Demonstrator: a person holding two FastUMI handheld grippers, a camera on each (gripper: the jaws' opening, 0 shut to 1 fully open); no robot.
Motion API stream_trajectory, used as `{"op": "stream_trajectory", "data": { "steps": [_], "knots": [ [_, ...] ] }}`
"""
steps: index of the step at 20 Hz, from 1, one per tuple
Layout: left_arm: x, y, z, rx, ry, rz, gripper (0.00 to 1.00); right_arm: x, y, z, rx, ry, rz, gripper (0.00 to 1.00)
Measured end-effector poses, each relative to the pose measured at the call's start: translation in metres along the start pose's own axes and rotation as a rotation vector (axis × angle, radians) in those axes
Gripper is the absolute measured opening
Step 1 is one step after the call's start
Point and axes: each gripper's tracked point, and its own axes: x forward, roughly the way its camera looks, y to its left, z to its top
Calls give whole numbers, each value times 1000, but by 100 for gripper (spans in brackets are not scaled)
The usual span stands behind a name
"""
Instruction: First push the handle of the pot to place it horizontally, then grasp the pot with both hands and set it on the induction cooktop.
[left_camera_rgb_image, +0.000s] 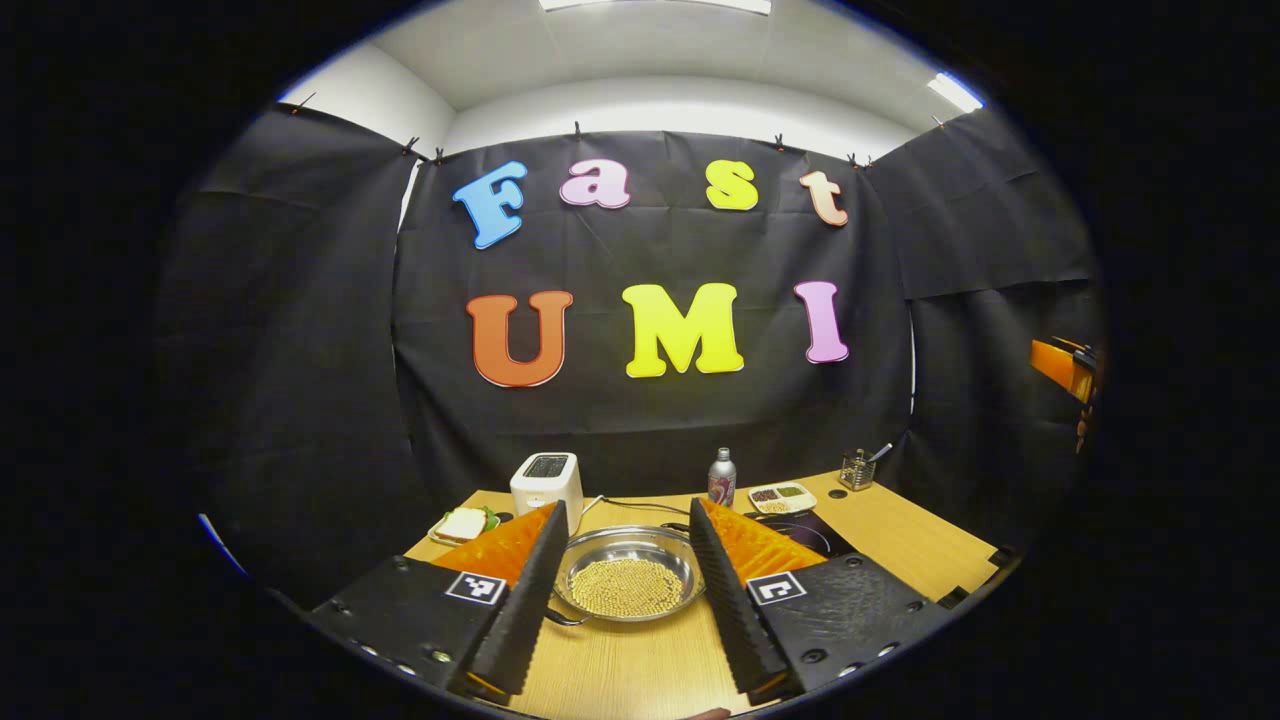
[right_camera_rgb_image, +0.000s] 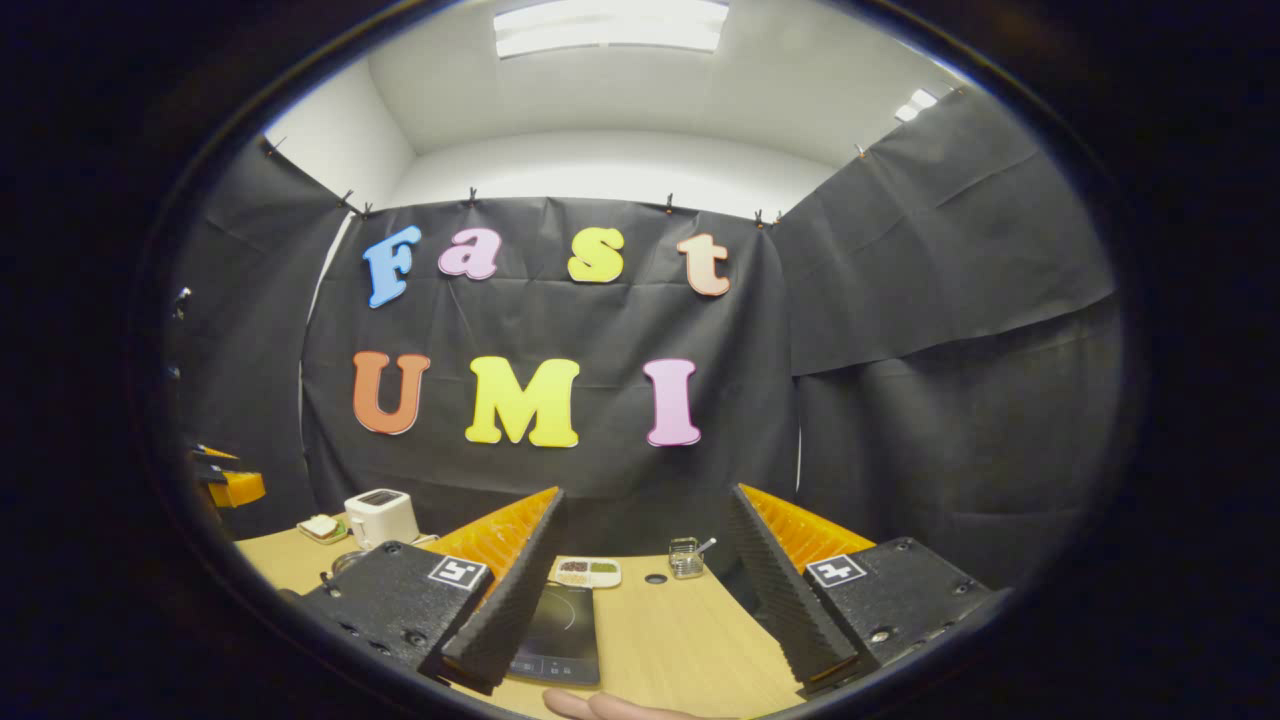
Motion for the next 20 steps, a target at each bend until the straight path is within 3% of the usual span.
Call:
{"op": "stream_trajectory", "data": {
  "steps": [3,5,20],
  "knots": [
    [13,2,-37,-78,130,-9,24,3,0,-3,2,6,1,96],
    [23,12,-50,-80,175,4,1,5,0,-6,1,10,2,96],
    [89,30,-220,-116,598,19,0,34,0,-43,-10,83,-1,96]
  ]
}}
